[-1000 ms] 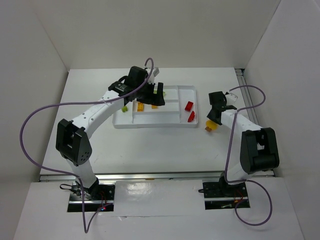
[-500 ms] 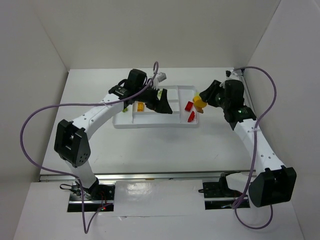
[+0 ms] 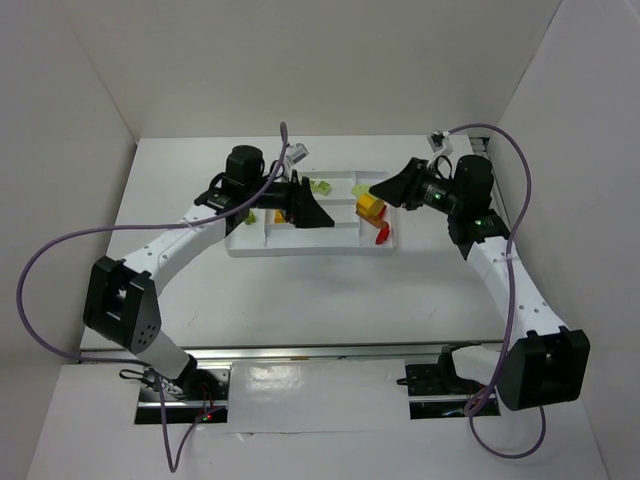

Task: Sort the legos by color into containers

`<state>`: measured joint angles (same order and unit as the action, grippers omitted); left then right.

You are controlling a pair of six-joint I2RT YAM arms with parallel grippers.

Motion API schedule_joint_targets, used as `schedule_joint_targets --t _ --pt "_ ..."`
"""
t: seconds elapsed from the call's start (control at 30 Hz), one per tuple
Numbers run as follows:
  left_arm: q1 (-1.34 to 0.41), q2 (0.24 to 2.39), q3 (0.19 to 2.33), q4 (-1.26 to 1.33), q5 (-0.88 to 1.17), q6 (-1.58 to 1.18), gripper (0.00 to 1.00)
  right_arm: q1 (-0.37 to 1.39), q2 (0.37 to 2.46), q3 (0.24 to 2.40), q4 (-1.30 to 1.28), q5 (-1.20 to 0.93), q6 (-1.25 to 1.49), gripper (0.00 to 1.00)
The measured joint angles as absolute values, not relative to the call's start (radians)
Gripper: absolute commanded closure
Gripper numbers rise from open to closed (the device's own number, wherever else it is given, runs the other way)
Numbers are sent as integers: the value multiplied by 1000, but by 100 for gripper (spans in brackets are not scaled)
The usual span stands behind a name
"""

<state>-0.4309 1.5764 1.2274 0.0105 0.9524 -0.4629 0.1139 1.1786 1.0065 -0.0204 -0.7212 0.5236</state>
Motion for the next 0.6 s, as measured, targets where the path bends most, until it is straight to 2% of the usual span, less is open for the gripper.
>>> schedule_joint_targets --t 0.13,0.23,0.47,0.6 --pt "-475 1557 1307 -21 807 -434 8 113 1189 1006 -1 -734 558 89" --pt "-501 1544 1309 31 782 -454 8 113 1191 997 41 -749 598 89" --pt "-478 1629 1226 357 878 -673 6 113 1203 991 99 -806 639 89" --pt "-469 1708 1229 416 906 -725 7 113 1206 991 93 -809 635 89"
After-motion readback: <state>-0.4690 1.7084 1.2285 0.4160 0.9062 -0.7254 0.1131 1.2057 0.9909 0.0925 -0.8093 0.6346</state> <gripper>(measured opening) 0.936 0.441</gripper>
